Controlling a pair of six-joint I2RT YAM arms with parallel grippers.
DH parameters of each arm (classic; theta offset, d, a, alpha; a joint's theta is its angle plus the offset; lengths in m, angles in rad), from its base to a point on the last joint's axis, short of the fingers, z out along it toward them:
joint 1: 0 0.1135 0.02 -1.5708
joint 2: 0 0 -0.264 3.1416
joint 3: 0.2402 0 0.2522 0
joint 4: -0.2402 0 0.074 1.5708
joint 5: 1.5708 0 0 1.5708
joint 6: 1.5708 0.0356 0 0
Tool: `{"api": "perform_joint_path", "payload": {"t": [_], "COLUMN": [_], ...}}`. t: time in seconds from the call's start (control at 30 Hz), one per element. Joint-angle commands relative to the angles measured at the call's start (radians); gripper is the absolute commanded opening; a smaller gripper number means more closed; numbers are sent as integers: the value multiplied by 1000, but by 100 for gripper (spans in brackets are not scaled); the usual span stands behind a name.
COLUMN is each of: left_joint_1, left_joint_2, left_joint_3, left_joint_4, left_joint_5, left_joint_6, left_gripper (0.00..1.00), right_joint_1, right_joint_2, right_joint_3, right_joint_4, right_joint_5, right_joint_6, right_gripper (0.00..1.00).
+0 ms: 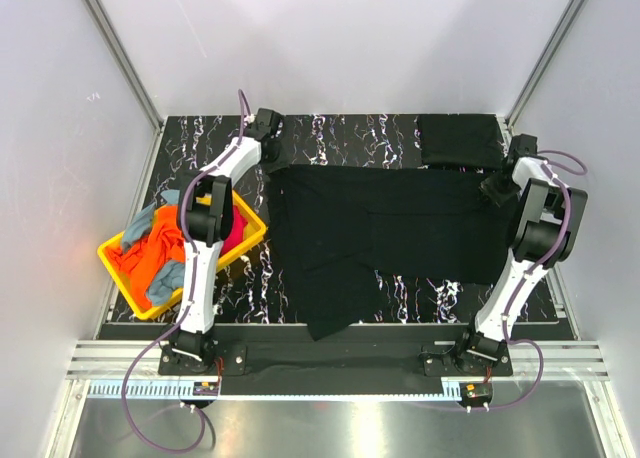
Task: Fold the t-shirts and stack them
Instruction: Fold the tshirt
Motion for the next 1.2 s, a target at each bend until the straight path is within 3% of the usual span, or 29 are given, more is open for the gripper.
{"api": "perform_joint_path", "payload": {"t": [0.0,0.23,0.37,0.53,0.63,0.77,0.87,1.0,1.17], "left_joint_1": [31,29,-9,-139,-296,-538,-665,-872,-1055], "left_joint_2": [-6,-219,-383,-649,-790,-949,-1014,-1069,-1045], "left_joint_3": [58,42,-120,-386,-573,-759,-858,-923,-1020], "left_joint_4": [-28,-31,-35,-40,-40,-37,-32,-31,69], "left_joint_5": [36,175,179,119,7,-2,-33,-50,-125], "left_joint_6": [51,151,242,353,388,365,341,309,243], "left_gripper": [32,37,40,41,42,42,42,42,45], "right_joint_1": [-15,-32,-35,-47,-47,-65,-69,-69,-67], "right_joint_2": [-57,-156,-108,-67,-24,7,-66,-238,-381], "right_joint_3": [48,-30,-33,-22,19,68,79,50,-63], "right_joint_4": [9,-36,-34,-47,-62,-100,-126,-134,-137], "right_joint_5": [-49,22,74,187,197,191,148,16,-81], "right_joint_6": [-13,6,-22,-31,-46,-57,-48,-14,21], "right_gripper": [22,25,26,27,27,29,31,41,50]}}
